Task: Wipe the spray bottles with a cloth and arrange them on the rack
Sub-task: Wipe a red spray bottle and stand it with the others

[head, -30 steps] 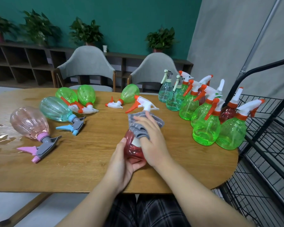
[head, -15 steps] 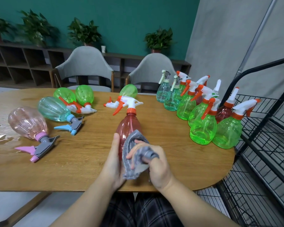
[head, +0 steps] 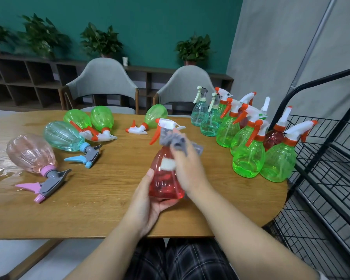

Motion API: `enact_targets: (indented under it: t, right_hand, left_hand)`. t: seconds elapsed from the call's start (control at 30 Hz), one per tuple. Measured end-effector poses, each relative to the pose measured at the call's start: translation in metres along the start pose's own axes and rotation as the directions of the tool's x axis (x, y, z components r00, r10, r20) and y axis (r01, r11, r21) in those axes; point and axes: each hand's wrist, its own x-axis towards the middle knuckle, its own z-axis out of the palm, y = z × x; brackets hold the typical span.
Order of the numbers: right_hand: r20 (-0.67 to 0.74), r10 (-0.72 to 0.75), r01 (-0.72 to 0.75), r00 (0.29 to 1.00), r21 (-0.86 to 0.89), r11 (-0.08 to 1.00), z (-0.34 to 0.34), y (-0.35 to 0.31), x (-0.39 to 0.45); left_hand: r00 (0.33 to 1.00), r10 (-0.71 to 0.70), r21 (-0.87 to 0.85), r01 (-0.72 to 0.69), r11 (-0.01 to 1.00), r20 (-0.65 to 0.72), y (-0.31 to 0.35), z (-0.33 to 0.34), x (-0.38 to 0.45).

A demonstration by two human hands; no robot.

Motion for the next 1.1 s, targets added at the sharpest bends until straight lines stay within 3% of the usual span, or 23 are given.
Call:
enact_targets:
  t: [0.07,0.13,0.47,0.63,0.7,0.77,0.83,0.9,0.97,1.1]
  right_hand:
    - [0.137,-0.11,0.147,0.984,-0.303,0.942,0.005,0.012,-0.005]
    - [0.147,-0.116,0.161,0.982,-0.354,0.921,0.004,0.018,-0.008]
    - [0.23,-0.274,0.327,0.934,-0.241,0.914,-0.001,0.031,-0.035]
    - [0.239,-0.341,0.371,0.909,-0.094,0.924,-0.004,0.031,-0.04]
    - [0.171,-0.271,0.251,0.947,0.133,0.959,-0.006,0.026,-0.041]
    - [-0.005,0.024,-0.018,1.0,0.508,0.861,-0.011,0.011,-0.036]
    - [-0.09,0.413,-0.198,0.906,0.773,0.603,-0.019,0.002,-0.022]
    - [-0.081,0.597,-0.239,0.798,0.868,0.436,-0.031,-0.002,-0.008]
    - [-0.059,0.607,-0.292,0.793,0.837,0.463,-0.037,-0.003,-0.002]
    - [-0.086,0.492,-0.319,0.866,0.663,0.677,-0.025,0.005,-0.003]
  left_hand:
    - [1.0,0.012,0.024,-0.011,1.0,-0.022,0.0,0.0,0.002]
    - [0.999,0.01,0.029,-0.009,1.0,-0.037,0.0,0.001,0.001]
    - [0.999,-0.042,-0.007,0.042,0.999,-0.002,0.003,0.004,-0.003]
    - [0.998,-0.052,-0.06,0.051,0.997,-0.019,0.006,0.002,-0.004]
    - [0.998,-0.052,-0.039,0.051,0.998,-0.033,0.005,0.002,-0.003]
    - [0.997,-0.044,0.0,0.044,0.999,-0.063,0.003,0.0,-0.001]
    - [0.994,-0.033,0.021,0.035,0.999,-0.106,0.001,-0.003,0.001]
    - [0.996,-0.033,0.036,0.036,0.999,-0.082,0.0,-0.005,0.002]
    - [0.999,-0.038,0.069,0.04,0.997,-0.028,-0.001,-0.005,0.001]
    - [0.999,-0.029,0.146,0.024,0.989,0.031,-0.001,-0.004,0.001]
